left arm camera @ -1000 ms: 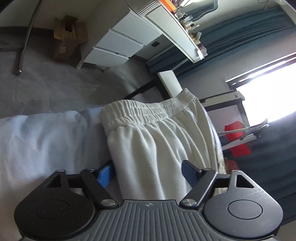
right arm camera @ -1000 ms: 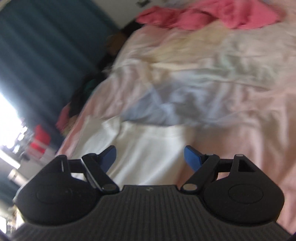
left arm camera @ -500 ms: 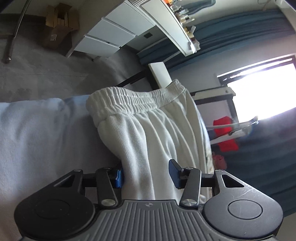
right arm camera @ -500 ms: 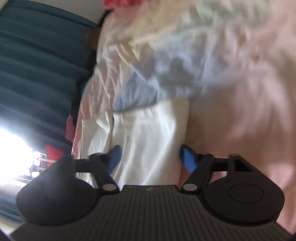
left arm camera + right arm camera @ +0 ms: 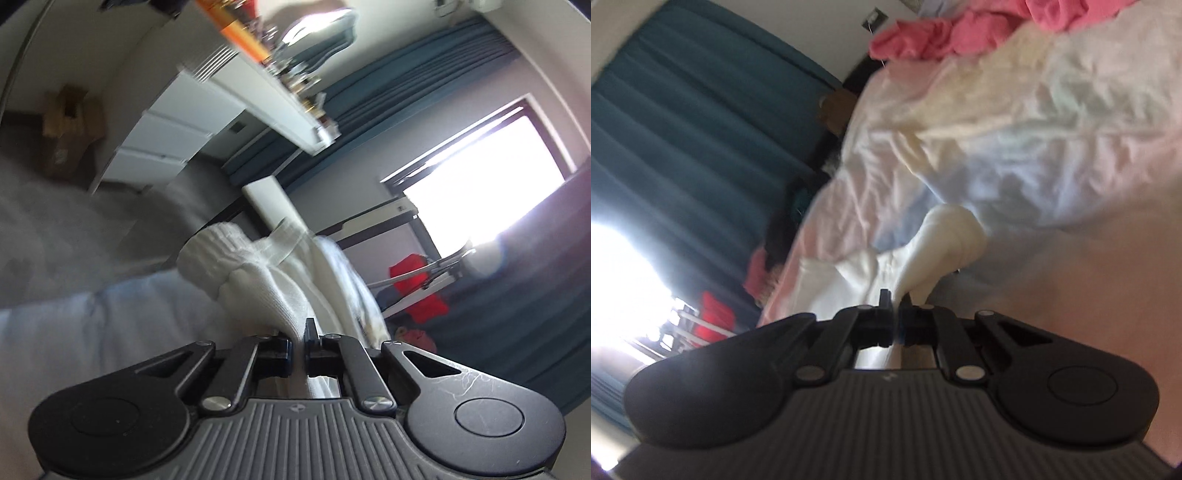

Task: Fold clothes

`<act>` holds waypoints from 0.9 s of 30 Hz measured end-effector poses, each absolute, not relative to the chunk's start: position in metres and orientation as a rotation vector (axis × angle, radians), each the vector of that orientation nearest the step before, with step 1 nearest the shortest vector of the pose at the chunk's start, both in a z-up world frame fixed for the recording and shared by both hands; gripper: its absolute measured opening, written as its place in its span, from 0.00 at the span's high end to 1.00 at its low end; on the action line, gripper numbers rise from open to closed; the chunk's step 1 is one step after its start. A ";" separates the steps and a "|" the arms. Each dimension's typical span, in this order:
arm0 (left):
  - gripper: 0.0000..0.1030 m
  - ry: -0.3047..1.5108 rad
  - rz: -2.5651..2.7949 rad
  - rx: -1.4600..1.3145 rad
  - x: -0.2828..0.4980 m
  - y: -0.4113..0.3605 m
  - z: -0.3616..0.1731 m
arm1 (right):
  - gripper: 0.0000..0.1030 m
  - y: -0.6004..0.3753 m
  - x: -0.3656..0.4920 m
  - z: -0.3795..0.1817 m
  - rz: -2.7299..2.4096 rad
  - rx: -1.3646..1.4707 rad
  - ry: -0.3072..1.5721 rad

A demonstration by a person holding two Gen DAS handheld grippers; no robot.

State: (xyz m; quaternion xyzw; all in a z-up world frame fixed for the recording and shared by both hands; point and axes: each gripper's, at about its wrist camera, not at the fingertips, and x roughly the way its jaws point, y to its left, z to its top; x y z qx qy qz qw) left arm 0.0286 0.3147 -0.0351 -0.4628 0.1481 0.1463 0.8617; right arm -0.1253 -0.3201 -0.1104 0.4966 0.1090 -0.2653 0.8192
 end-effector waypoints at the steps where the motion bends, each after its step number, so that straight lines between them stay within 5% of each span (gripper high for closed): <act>1: 0.95 0.313 0.308 -0.950 0.040 0.315 -0.027 | 0.95 -0.322 -0.112 -0.102 -0.565 1.036 0.235; 11: 0.93 0.407 0.362 -0.675 0.252 0.299 0.035 | 0.95 -0.327 0.104 -0.050 -0.553 0.759 0.269; 19: 0.92 0.587 0.466 -0.571 0.431 0.291 -0.021 | 0.94 -0.325 0.281 -0.099 -0.616 0.513 0.443; 27: 0.82 0.635 0.448 -0.515 0.464 0.288 -0.057 | 0.88 -0.342 0.314 -0.150 -0.581 0.549 0.502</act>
